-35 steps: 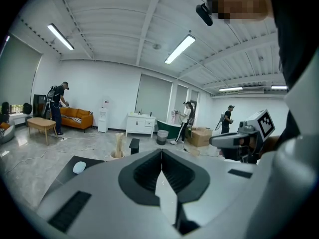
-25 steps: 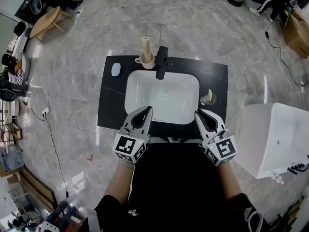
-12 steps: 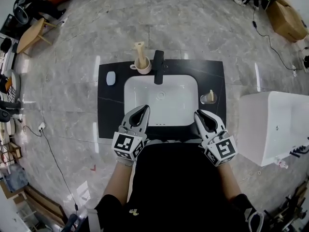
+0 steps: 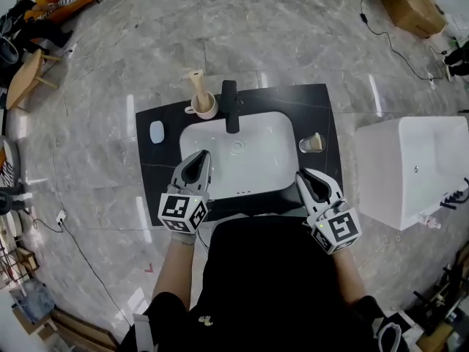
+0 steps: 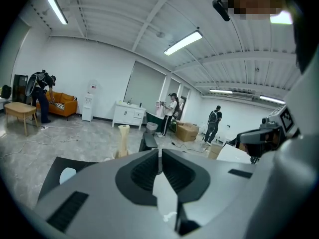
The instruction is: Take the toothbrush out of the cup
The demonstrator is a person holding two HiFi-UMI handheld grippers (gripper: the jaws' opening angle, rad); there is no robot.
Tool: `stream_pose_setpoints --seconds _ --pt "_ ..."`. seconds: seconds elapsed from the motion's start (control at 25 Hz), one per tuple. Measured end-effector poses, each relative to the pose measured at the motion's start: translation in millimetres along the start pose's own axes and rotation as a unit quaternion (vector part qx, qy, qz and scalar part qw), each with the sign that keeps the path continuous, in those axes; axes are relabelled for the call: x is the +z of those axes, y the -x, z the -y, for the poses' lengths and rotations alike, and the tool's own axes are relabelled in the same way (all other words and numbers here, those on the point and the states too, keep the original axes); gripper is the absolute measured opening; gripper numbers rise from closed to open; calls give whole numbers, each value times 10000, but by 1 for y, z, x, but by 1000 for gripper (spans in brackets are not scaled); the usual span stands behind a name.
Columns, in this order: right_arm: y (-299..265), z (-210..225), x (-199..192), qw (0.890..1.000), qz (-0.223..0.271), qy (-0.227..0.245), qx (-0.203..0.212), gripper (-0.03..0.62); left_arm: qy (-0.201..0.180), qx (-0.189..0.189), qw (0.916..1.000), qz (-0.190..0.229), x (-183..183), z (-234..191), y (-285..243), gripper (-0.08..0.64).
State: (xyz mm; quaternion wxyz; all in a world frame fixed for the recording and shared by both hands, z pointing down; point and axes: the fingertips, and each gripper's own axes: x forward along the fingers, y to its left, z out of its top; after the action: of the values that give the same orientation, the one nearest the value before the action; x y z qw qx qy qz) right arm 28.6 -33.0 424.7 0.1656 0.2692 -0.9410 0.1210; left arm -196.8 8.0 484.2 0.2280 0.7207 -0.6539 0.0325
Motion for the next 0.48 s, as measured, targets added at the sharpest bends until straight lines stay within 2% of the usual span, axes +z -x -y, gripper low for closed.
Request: stream_pose_setpoints --seconds 0.16,0.32,0.48 --pt "7 4 -6 9985 -250 -134 -465 55 -50 -56 10000 -43 3 -22 -18 25" --pt "11 -2 -9 9986 -120 -117 -505 55 -124 -70 9999 -86 7 -46 -41 26" --pt "21 2 -16 9960 -199 -161 -853 55 -214 -81 9997 -131 12 -68 -67 32"
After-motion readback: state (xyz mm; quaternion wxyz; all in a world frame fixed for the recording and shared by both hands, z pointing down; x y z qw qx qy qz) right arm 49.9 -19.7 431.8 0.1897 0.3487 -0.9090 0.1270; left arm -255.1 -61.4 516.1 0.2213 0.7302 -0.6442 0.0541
